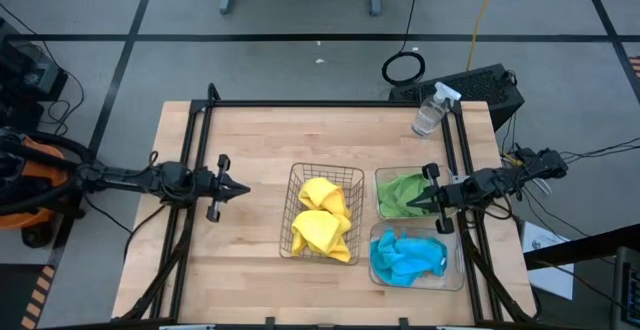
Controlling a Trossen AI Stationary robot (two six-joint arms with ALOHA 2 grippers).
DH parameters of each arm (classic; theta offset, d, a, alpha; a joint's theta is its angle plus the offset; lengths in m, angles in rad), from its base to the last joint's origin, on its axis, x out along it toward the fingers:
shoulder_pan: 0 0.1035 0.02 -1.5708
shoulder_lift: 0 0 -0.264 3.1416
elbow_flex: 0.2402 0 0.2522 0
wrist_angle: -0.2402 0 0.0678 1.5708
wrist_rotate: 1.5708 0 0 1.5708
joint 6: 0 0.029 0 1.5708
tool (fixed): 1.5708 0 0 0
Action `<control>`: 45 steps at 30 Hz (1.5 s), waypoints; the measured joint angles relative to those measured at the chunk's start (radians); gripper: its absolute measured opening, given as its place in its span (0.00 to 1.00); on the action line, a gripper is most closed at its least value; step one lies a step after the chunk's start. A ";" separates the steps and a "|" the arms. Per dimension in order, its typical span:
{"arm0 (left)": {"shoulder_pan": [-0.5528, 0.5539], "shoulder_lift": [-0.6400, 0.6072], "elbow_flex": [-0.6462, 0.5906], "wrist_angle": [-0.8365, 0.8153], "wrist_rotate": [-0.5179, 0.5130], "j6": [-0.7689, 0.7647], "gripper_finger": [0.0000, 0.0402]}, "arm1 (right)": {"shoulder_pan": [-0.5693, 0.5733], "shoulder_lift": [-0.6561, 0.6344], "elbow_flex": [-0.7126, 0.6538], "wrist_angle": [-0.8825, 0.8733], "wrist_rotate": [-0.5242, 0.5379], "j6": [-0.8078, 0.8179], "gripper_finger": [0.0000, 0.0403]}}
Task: Sort microfiber towel by color & place in baskets
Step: Return to Home Position
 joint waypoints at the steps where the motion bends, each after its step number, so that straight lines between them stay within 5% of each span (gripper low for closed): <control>1: 0.000 -0.013 0.000 -0.004 0.000 0.000 0.04 | 0.000 0.000 0.000 -0.001 -0.008 -0.002 0.00; 36: 0.026 -0.051 0.000 -0.064 -0.022 -0.019 0.04 | -0.111 0.002 0.000 -0.010 -0.049 -0.030 0.00; 45: 0.026 -0.051 0.000 -0.064 -0.022 -0.024 0.04 | -0.111 0.002 0.000 -0.010 -0.049 0.068 0.00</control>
